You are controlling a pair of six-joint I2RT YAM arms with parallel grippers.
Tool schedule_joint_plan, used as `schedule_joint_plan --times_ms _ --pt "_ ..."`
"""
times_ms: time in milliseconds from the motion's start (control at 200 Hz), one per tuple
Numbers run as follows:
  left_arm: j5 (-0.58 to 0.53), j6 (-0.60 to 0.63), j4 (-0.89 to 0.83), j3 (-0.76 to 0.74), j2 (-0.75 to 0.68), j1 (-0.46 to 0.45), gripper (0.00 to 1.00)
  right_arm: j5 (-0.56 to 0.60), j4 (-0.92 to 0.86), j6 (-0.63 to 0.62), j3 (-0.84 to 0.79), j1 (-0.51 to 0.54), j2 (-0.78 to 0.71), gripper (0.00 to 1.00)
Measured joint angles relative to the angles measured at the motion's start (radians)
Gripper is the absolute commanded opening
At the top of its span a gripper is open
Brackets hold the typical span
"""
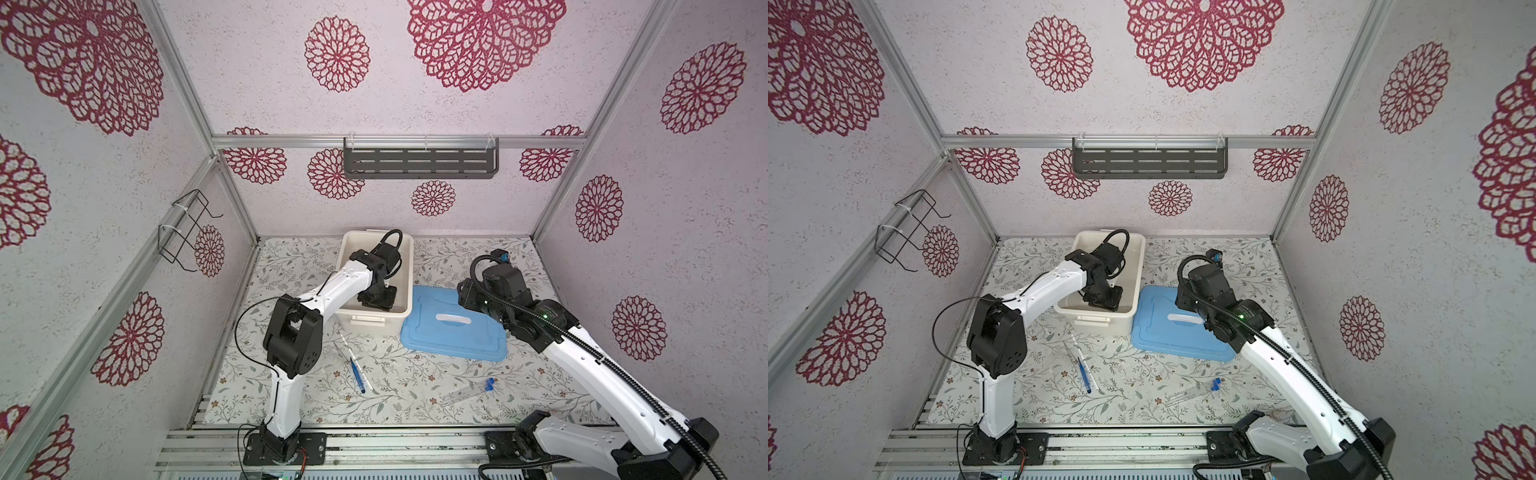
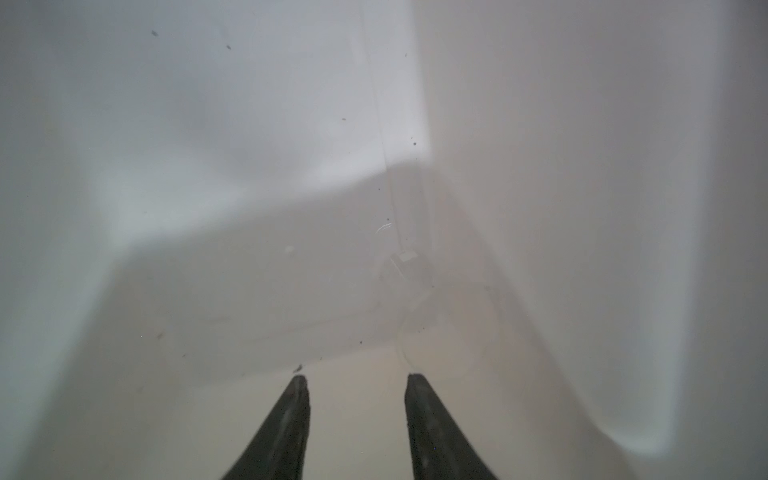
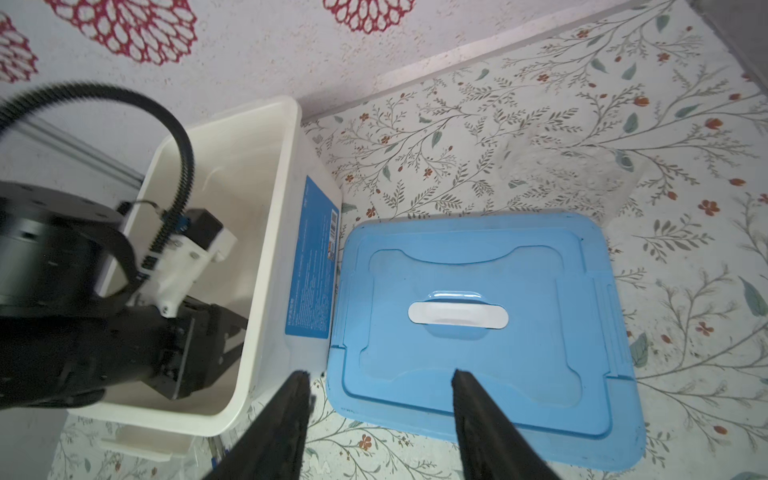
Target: Organize the chemistry lab equipment
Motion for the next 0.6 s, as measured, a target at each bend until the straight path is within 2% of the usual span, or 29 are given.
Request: schedule_joint_plan --times_ms 110,210,415,600 --pt "0.001 -0.021 -0.023 0.034 -0.109 0.016 0.44 -0.062 0.007 -0.051 0.029 0.019 0.054 0.56" --pt "0.017 -0.045 -0.024 0.037 -0.219 0.052 0.45 -0.081 0.016 -0.108 0.07 0.08 0.105 0.56" --pt "0.105 -0.103 -0.019 -0.005 -0.392 0.186 0.45 -0.122 0.05 -0.244 0.152 0.232 0.195 0.56" --pt "0.138 -0.118 -0.039 -0.111 -0.518 0.311 0.45 -0.149 0.09 -0.372 0.192 0.356 0.276 0.58"
